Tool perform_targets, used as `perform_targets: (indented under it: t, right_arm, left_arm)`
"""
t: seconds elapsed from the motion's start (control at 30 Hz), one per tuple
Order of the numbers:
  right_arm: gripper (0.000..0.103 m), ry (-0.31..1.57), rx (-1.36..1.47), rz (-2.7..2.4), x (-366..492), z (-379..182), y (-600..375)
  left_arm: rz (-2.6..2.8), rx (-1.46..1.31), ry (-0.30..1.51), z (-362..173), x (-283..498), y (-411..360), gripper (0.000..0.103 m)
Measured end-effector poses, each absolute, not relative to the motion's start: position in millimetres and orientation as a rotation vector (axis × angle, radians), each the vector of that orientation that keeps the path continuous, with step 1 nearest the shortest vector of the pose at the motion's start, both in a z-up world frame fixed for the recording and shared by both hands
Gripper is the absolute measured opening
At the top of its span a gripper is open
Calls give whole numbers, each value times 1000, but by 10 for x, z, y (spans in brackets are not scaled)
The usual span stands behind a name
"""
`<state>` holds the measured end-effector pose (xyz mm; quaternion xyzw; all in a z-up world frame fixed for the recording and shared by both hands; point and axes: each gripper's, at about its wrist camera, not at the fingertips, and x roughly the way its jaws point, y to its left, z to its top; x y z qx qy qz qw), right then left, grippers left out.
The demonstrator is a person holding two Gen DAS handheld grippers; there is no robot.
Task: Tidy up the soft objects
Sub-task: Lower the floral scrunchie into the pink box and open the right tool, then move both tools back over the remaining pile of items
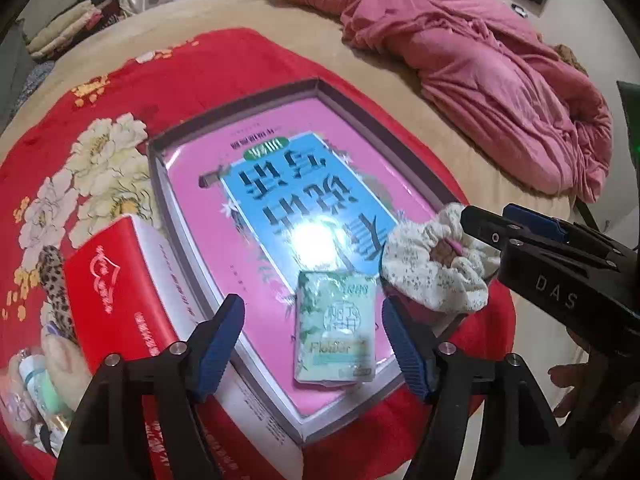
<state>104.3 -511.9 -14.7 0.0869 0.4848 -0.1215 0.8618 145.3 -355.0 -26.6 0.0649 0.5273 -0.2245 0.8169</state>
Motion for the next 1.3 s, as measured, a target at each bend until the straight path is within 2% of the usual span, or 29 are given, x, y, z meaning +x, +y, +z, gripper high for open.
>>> perform_targets:
  t: [0.67, 1.3]
  right_arm:
    - [54, 874, 135, -251, 757, 279, -4829]
    - [57, 746, 148, -122, 320, 772, -3994]
  left_arm:
    - [-378, 69, 968, 194, 1349, -3127, 78]
    - [-148, -49, 828, 663, 931, -1474, 79]
